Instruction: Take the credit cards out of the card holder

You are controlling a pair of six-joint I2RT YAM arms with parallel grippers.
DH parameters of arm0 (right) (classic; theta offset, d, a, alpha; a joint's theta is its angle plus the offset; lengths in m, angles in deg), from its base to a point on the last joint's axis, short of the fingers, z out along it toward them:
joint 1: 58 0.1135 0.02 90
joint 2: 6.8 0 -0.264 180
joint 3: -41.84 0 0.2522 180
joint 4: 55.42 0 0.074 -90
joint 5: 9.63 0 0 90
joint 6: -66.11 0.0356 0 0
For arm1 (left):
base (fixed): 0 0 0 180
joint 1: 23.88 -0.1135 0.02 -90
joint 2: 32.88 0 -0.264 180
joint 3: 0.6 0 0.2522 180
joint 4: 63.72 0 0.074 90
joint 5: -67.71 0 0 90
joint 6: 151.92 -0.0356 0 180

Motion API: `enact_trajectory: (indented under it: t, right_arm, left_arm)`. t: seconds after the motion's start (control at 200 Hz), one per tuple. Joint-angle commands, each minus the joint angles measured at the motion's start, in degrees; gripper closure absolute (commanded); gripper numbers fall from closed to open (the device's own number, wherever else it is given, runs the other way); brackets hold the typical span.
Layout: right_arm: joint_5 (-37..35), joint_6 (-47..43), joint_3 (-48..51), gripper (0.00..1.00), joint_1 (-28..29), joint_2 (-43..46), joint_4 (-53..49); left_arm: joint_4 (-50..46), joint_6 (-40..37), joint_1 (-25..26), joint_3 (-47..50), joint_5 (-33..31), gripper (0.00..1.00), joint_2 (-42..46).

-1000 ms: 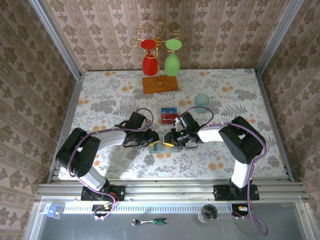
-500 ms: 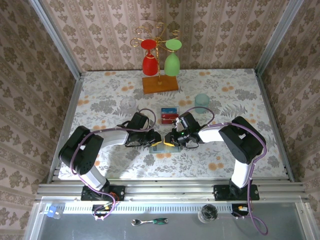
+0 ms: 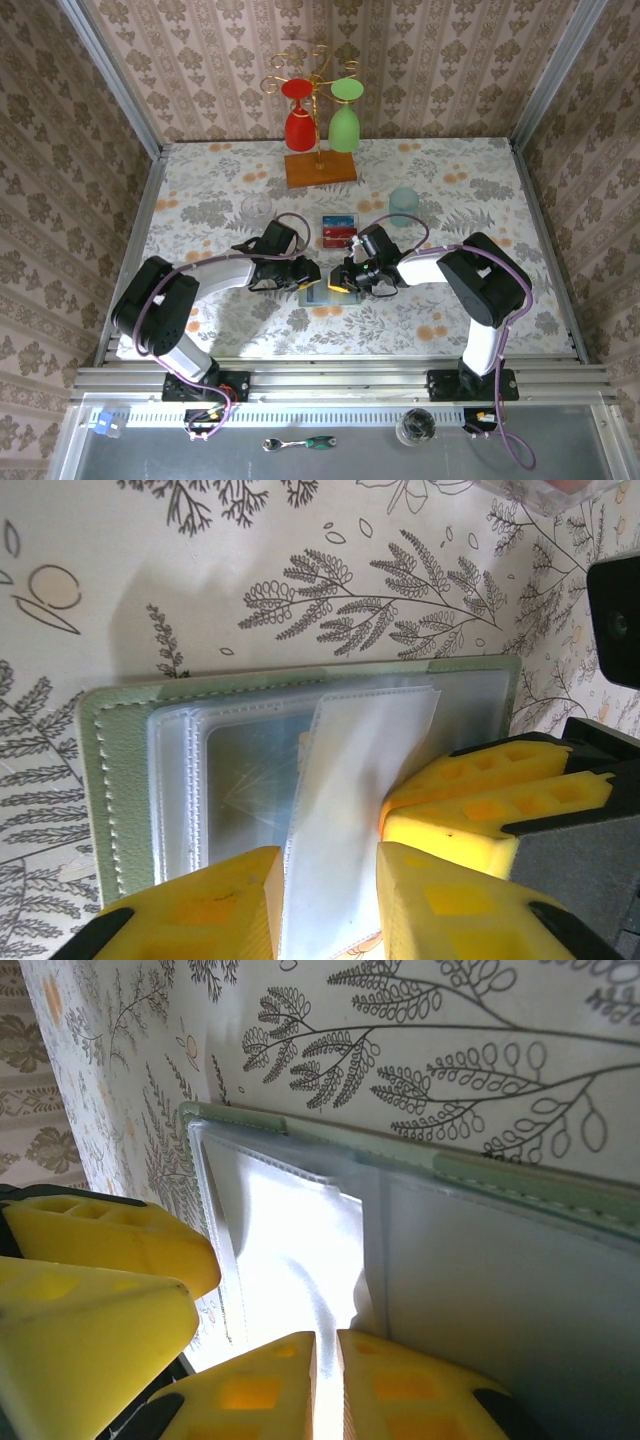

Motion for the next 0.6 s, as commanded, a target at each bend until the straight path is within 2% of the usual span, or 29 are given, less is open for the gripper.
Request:
enact_trajectory:
  t: [0.0, 0.46, 0.595]
  right_arm:
    - [0.0, 0.8, 1.6, 0.86, -0.5, -1.8, -0.1]
    - [0.5, 1.3, 2.1, 0.87, -0.7, -2.1, 1.5]
    - [0.4, 1.4, 2.1, 0.87, -0.7, -2.1, 1.5]
  left_arm:
    - [-0.6, -0.6, 0.6, -1.2, 0.9, 0.69, -1.2]
    - [1.5, 0.6, 1.0, -0.9, 2.8, 0.70, -2.4]
    - [0.2, 0.5, 1.0, -0.8, 1.2, 0.69, -1.3]
